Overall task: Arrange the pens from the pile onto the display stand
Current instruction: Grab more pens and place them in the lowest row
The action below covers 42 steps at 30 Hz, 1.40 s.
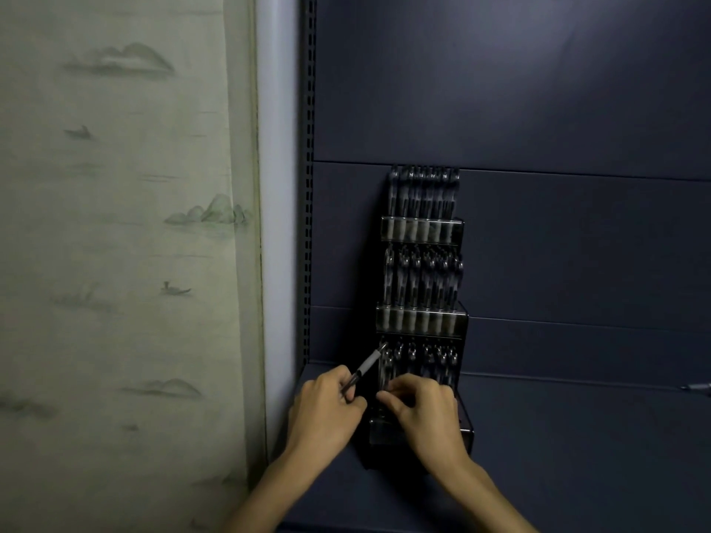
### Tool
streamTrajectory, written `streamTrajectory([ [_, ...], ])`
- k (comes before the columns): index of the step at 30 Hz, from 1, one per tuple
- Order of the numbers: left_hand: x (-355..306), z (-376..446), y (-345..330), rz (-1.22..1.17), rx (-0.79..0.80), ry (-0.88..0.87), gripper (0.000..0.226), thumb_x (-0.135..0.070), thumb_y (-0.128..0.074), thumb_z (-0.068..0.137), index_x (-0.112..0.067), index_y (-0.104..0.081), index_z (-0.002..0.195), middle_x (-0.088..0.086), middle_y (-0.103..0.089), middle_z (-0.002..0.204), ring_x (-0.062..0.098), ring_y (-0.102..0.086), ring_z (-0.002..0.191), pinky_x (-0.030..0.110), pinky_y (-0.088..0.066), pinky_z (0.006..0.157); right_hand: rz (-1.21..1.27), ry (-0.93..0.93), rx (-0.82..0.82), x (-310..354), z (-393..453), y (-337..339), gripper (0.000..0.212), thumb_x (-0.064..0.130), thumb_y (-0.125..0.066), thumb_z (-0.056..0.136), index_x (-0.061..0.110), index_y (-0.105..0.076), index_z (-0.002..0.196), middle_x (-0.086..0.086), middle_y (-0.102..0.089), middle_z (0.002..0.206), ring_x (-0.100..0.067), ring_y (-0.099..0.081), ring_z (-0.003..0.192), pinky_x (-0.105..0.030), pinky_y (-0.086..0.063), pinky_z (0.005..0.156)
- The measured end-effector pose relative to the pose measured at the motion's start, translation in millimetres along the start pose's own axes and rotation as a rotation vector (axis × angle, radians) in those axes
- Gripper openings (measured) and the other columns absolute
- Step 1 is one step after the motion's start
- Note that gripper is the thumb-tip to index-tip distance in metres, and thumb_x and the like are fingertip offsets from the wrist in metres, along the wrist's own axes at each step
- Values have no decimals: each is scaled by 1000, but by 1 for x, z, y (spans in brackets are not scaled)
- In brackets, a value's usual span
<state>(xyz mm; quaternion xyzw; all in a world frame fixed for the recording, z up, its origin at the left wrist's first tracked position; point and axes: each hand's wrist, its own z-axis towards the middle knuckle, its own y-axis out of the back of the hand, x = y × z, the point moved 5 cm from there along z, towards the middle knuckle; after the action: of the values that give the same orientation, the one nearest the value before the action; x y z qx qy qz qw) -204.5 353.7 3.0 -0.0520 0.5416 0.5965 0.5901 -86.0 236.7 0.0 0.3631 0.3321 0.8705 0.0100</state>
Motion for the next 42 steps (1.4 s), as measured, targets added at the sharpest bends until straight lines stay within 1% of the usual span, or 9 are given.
streamTrajectory([
  [6, -2, -4, 0, 46, 3, -10, 27, -23, -66, 76, -25, -42, 62, -7, -56, 59, 16, -57, 62, 40, -55, 64, -68, 19, -43, 4, -7, 17, 22, 28, -78, 86, 28, -71, 106, 15, -71, 91, 3, -62, 81, -1, -40, 64],
  [10, -7, -5, 2, 105, -17, -37, 25, -26, -65, 75, -27, -43, 63, -8, -57, 59, 14, -57, 61, 41, -54, 62, -269, 548, -276, 42, -23, 39, 24, 9, -75, 85, 17, -68, 107, 6, -62, 99, -14, -53, 88, -23, -47, 71],
  [14, -24, -11, 0, 201, 1, -134, 12, -27, -57, 83, -32, -48, 77, -11, -63, 73, 16, -63, 75, 33, -50, 62, -427, 768, -54, 62, -22, 28, 36, 14, -79, 81, 18, -68, 116, 7, -63, 110, -15, -53, 101, -27, -45, 81],
  [20, -29, -13, 3, 239, 1, -146, 25, -25, -60, 82, -32, -42, 65, -11, -54, 62, 9, -53, 64, 31, -47, 57, -498, 746, 147, 54, -21, 22, 48, 8, -78, 67, 24, -69, 111, 10, -58, 95, -14, -50, 87, -26, -44, 69],
  [25, -22, -11, 16, 233, -36, -74, 19, -30, -66, 74, -27, -49, 68, -10, -56, 61, 8, -55, 63, 27, -42, 55, -500, 654, 18, 42, -12, 48, 36, 1, -78, 70, 20, -70, 99, 5, -55, 89, -17, -51, 79, -26, -39, 57],
  [28, -16, -12, 22, 238, -34, -37, 19, -35, -67, 76, -28, -51, 69, -10, -59, 62, 6, -57, 63, 22, -39, 54, -232, 455, -104, 28, 3, 68, 15, 12, -74, 88, 20, -71, 100, 11, -61, 89, -8, -59, 80, -22, -50, 65],
  [33, -17, -17, 19, 290, -31, -71, 21, -42, -62, 81, -28, -50, 71, -12, -60, 65, 4, -56, 65, 18, -36, 53, 216, 48, -162, 12, 14, 69, 8, 23, -79, 85, 21, -73, 90, 12, -72, 77, 4, -67, 77, -9, -51, 67],
  [38, -21, -19, 16, 309, -19, -157, 18, -44, -58, 83, -29, -52, 77, -13, -59, 72, 4, -57, 70, 20, -45, 63, 214, 17, -109, 5, 15, 50, 9, 23, -80, 84, 20, -73, 89, 12, -72, 76, 5, -68, 76, -13, -53, 67],
  [42, -21, -20, 16, 300, -19, -177, 16, -42, -59, 84, -28, -52, 78, -12, -59, 72, 5, -56, 71, 14, -37, 57, 150, -2, -62, -1, 14, 38, 8, 24, -80, 85, 23, -73, 88, 14, -72, 75, 7, -67, 77, -16, -55, 70],
])
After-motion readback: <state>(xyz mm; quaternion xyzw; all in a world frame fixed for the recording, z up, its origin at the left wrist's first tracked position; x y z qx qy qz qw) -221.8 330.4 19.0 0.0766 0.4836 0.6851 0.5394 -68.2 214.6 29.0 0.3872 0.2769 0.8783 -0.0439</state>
